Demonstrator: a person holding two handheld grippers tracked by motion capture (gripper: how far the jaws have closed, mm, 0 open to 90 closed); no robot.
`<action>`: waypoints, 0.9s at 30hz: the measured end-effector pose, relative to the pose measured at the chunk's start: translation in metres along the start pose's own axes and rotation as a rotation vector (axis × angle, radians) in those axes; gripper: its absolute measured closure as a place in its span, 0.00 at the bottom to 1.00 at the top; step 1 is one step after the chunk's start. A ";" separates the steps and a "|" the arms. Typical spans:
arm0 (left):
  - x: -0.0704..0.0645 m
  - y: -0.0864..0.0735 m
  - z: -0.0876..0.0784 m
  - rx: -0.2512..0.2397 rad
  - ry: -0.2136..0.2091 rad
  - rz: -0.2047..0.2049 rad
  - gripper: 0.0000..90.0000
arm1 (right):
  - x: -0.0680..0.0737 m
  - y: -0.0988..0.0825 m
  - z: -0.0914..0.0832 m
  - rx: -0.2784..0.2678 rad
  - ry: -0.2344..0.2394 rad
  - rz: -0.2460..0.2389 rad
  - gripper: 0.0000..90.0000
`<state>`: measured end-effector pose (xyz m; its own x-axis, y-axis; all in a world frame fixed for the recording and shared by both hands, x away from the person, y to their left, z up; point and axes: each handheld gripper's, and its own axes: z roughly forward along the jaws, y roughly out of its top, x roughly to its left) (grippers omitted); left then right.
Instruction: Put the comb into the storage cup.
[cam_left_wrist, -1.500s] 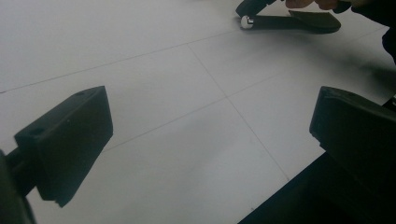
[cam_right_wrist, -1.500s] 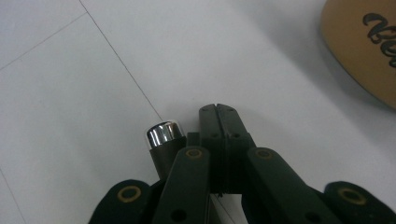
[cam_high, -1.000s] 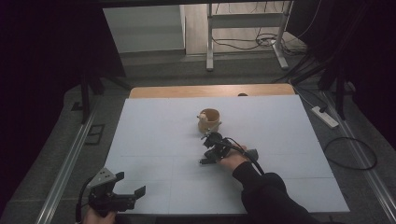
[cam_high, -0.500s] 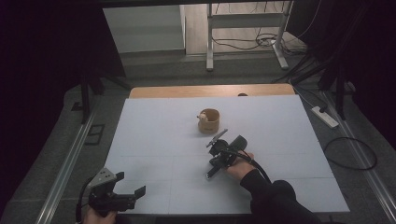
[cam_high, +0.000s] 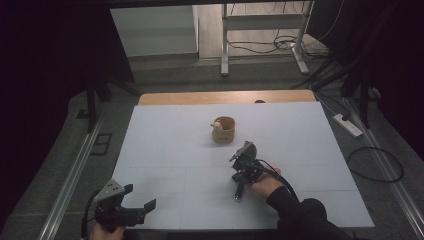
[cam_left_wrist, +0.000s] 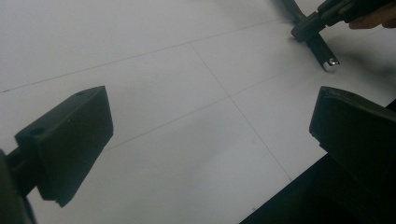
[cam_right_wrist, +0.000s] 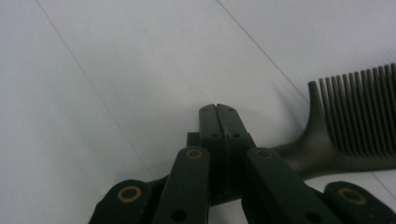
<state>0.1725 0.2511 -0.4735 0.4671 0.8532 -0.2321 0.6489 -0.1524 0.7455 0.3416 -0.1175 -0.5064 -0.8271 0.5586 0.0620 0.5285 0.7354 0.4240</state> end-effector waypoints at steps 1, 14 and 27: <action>0.000 0.000 0.000 0.000 0.000 0.000 0.00 | -0.001 -0.002 -0.001 0.002 0.001 0.000 1.00; 0.000 0.000 0.001 0.004 0.003 -0.001 0.01 | -0.017 -0.031 -0.019 0.011 -0.013 0.040 1.00; 0.000 0.001 0.001 0.007 0.007 -0.004 0.01 | -0.048 -0.061 -0.038 0.009 -0.024 0.094 1.00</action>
<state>0.1734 0.2505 -0.4735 0.4603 0.8572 -0.2310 0.6552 -0.1525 0.7399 0.3417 -0.2041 -0.5010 -0.7692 0.6341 0.0788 0.6049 0.6828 0.4096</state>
